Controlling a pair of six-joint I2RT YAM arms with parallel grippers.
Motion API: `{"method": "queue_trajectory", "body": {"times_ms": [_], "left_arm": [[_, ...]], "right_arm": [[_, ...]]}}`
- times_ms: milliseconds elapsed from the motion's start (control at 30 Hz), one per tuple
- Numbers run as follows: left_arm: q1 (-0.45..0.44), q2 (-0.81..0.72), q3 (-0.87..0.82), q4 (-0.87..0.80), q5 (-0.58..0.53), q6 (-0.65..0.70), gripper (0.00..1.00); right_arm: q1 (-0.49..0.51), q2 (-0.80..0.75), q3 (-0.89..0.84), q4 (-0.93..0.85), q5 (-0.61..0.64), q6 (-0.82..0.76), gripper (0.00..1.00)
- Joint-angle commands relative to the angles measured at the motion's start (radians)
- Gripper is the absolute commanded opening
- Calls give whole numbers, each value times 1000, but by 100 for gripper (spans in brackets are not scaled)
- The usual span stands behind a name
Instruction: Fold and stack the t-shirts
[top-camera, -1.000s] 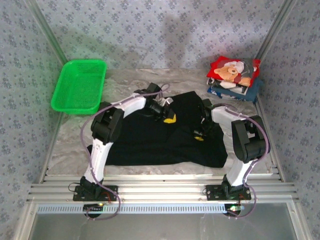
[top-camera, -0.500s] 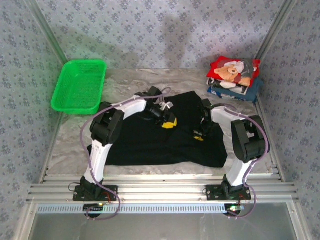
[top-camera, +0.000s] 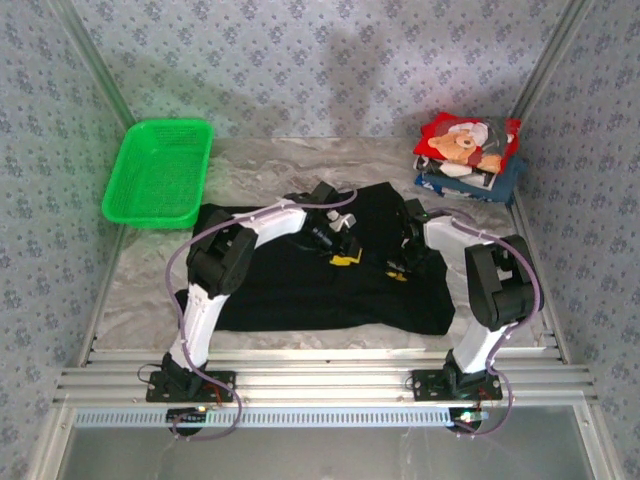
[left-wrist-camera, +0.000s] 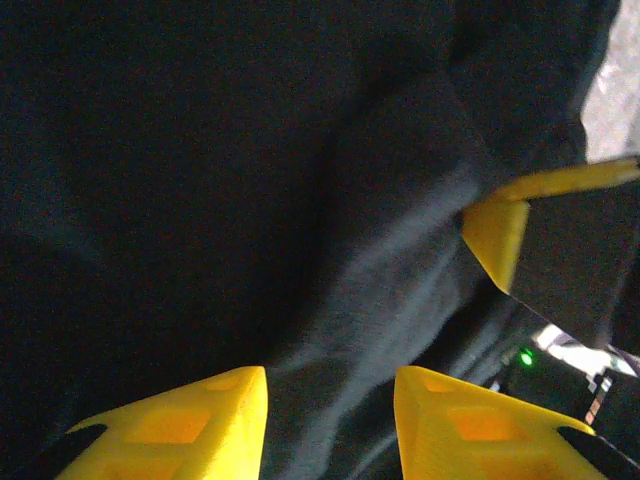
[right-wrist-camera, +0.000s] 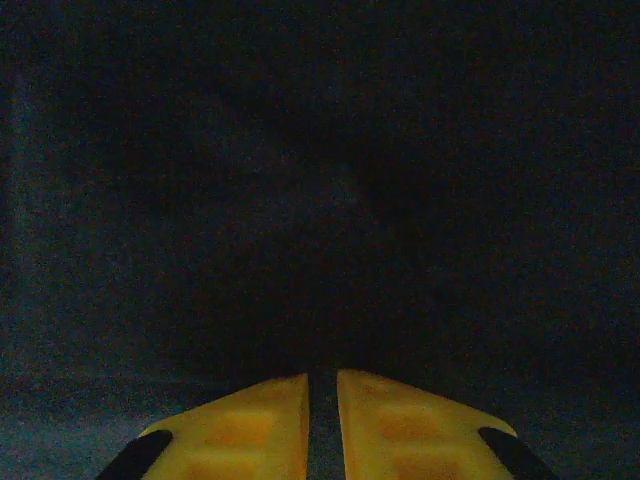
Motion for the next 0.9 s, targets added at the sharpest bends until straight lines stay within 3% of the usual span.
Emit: {"method": "queue_trajectory", "body": {"times_ms": [0, 100, 567, 867], "left_arm": [[17, -114, -10, -1, -152, 5, 39], [15, -106, 13, -11, -183, 3, 41], [-30, -1, 65, 35, -87, -42, 42], [-62, 36, 85, 8, -64, -34, 42]], "right_arm": [[5, -15, -23, 13, 15, 11, 21], [4, -24, -29, 21, 6, 10, 26], [-12, -187, -26, 9, -53, -49, 48], [-93, -341, -51, -17, -96, -66, 59]]}}
